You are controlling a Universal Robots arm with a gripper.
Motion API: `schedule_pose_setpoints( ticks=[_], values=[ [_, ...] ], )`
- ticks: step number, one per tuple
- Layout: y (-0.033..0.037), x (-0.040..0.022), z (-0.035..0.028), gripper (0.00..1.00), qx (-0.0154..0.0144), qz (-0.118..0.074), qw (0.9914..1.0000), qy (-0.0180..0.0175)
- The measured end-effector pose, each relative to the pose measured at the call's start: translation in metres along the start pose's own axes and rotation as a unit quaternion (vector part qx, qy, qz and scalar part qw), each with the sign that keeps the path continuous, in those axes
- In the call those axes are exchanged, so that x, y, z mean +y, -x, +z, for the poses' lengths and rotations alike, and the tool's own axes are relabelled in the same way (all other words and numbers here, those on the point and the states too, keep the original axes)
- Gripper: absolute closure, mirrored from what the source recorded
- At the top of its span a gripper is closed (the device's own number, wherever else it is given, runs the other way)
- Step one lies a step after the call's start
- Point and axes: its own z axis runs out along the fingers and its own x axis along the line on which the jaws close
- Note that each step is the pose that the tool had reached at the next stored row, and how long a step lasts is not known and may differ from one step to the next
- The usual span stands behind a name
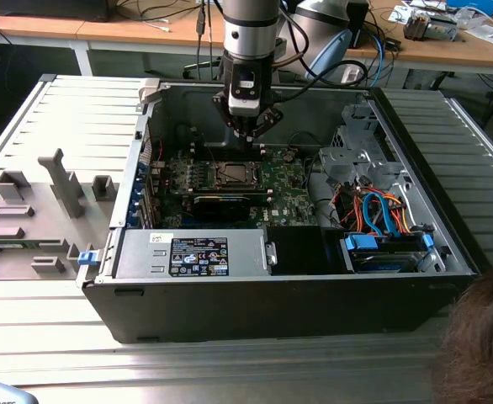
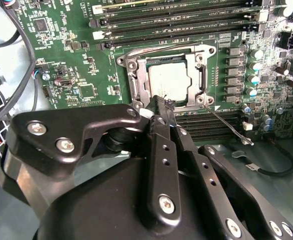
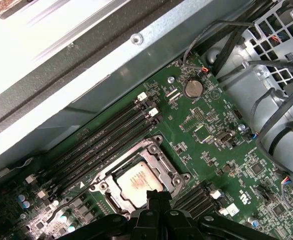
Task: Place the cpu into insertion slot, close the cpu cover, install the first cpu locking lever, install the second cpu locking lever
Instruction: 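Install the first cpu locking lever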
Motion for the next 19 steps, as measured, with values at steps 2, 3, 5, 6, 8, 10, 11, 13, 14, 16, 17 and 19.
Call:
schedule_pose_setpoints(
  ticks=[2, 3, 5, 6, 8, 10, 11, 13, 14, 16, 17, 19],
  values=[
    [0.0, 0.0, 0.0002, 0.89, 0.0, -0.001, 1.0, 0.0],
    [0.0, 0.0, 0.0002, 0.89, 0.0, -0.001, 1.0, 0.0],
    [0.0, 0.0, 0.0004, 0.89, -0.0001, -0.002, 1.0, 0.0001],
    [0.0, 0.0, 0.0004, 0.89, -0.0001, -0.003, 1.0, 0.0001],
    [0.0, 0.0, 0.0005, 0.89, -0.0001, -0.003, 0.99999, 0.0001],
    [0.0, 0.0, 0.0005, 0.89, -0.0001, -0.004, 0.99999, 0.0002],
    [0.0, 0.0, 0.0005, 0.89, -0.0001, -0.004, 0.99999, 0.0002],
    [0.0, 0.0, 0.0005, 0.89, -0.0001, -0.004, 0.99999, 0.0002],
    [0.0, 0.0, 0.0005, 0.89, -0.0001, -0.004, 0.99999, 0.0002],
    [0.0, 0.0, 0.0005, 0.89, -0.0001, -0.005, 0.99999, 0.0003],
    [0.0, 0.0, 0.0005, 0.89, -0.0001, -0.006, 0.99998, 0.0004],
    [0.0, 0.0, 0.0005, 0.89, -0.0002, -0.01, 0.99995, 0.0005]
  ],
)
